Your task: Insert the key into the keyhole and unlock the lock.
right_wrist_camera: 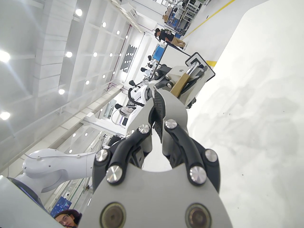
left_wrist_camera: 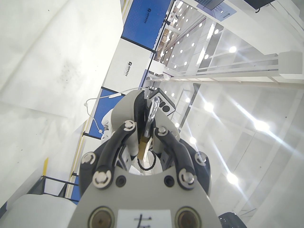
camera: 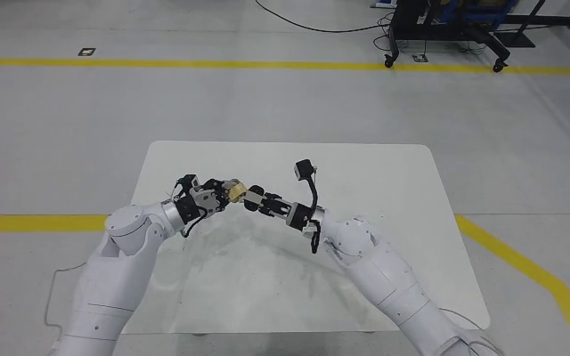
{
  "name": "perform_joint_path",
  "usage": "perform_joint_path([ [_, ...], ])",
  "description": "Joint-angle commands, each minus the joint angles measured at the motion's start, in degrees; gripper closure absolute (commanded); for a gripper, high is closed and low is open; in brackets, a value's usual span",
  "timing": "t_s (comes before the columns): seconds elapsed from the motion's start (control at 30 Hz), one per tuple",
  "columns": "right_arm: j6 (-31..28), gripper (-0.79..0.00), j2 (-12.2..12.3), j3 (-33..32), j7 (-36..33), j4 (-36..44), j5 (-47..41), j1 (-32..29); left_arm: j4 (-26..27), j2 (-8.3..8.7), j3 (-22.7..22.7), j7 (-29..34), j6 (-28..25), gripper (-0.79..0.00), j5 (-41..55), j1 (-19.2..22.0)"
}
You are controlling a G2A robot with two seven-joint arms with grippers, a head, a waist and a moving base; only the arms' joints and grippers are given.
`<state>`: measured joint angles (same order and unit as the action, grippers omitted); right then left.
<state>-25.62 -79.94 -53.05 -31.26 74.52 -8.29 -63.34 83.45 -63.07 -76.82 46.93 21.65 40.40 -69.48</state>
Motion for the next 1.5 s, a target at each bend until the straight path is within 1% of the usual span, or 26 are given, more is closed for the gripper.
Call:
perform_joint_path([
  [0.0,-0.66,0.000,0.07,-0.33,-0.13,0.35,-0.33,-0.28,0.14,0.02,-0.09,-0.06,-0.42,0.000,0.16,-0.08],
  [0.03,-1.10,0.000,0.12,-0.52,-0.36,0.71,-0.70,-0.54,0.28,0.02,-0.19,-0.28,-0.99,0.000,0.24,-0.21],
  [0.1,-2.08,-0.114,0.26,-0.97,-1.36,1.67,-1.97,-1.21,0.77,-0.01,-0.55,-0.89,-2.54,0.000,0.78,-0.63],
  [0.13,-2.45,-0.194,0.33,-1.08,-2.52,2.29,-3.44,-1.66,1.05,-0.03,-0.90,-1.40,-3.54,0.000,1.21,-0.82],
  [0.17,-2.54,-0.237,0.40,-1.28,-3.88,2.70,-5.20,-2.02,1.31,-0.05,-1.12,-1.80,-4.37,0.000,1.49,-1.06],
  [0.23,-2.15,-0.277,0.50,-1.44,-7.69,3.23,-10.16,-2.56,1.84,-0.12,-1.59,-2.50,-6.35,0.000,2.24,-1.55],
  [0.27,-1.50,-0.286,0.54,-1.53,-9.82,3.12,-12.99,-2.61,2.09,-0.14,-1.73,-2.80,-7.26,0.000,2.31,-1.83],
  [0.33,1.96,-0.296,0.50,-1.35,-15.09,2.16,-19.79,-2.29,2.65,-0.16,-1.86,-2.72,-8.30,0.000,2.66,-2.38],
  [0.47,5.21,-0.299,0.05,-0.91,-20.82,-0.66,-28.14,-0.51,3.39,-0.09,-1.92,-1.93,-8.88,0.000,2.42,-2.91],
  [0.53,5.64,-0.292,-0.25,-0.52,-21.40,-2.16,-29.88,0.40,3.54,-0.05,-1.91,-1.57,-9.02,0.000,2.23,-2.99],
  [0.63,7.02,-0.292,-0.71,0.32,-20.48,-4.42,-30.47,1.69,3.64,-0.01,-1.81,-0.92,-9.35,0.000,1.92,-3.01],
  [0.8,8.41,-0.311,-1.37,1.31,-19.85,-6.78,-31.68,3.11,3.70,0.06,-1.72,-0.40,-9.66,0.000,1.17,-2.92],
  [0.97,8.57,-0.308,-1.75,1.42,-20.09,-7.92,-33.05,3.64,3.82,0.16,-1.41,0.74,-10.23,0.000,0.05,-2.87],
  [1.0,8.65,-0.289,-1.80,1.40,-20.08,-8.16,-33.13,3.73,3.82,0.17,-1.34,0.89,-10.23,0.000,-0.04,-2.82],
  [1.03,8.76,-0.265,-1.85,1.35,-19.98,-8.41,-33.28,3.79,3.79,0.18,-1.28,1.01,-10.33,0.000,-0.20,-2.77],
  [1.07,8.89,-0.215,-1.90,1.33,-19.95,-8.63,-33.38,3.85,3.76,0.19,-1.22,1.15,-10.37,0.000,-0.28,-2.72],
  [1.1,8.94,-0.185,-1.94,1.28,-19.89,-8.82,-33.51,3.91,3.71,0.19,-1.19,1.22,-10.46,0.000,-0.30,-2.70],
  [1.13,8.99,-0.117,-1.98,1.27,-19.90,-8.96,-33.53,3.96,3.67,0.19,-1.15,1.23,-10.51,0.000,-0.29,-2.68],
  [1.17,9.11,-0.080,-2.02,1.28,-19.94,-9.10,-33.50,4.01,3.68,0.19,-1.10,1.32,-10.56,0.000,-0.34,-2.65],
  [1.2,9.20,-0.018,-2.05,1.26,-19.92,-9.22,-33.43,4.07,3.64,0.20,-1.08,1.38,-10.59,0.000,-0.37,-2.63],
  [1.23,9.22,0.000,-2.09,1.25,-19.92,-9.27,-33.39,4.11,3.62,0.21,-1.04,1.46,-10.57,0.000,-0.41,-2.61],
  [1.47,9.19,0.000,-2.27,1.13,-20.16,-9.14,-33.08,4.07,3.54,0.27,-0.87,1.75,-10.60,0.000,-0.89,-2.40],
])
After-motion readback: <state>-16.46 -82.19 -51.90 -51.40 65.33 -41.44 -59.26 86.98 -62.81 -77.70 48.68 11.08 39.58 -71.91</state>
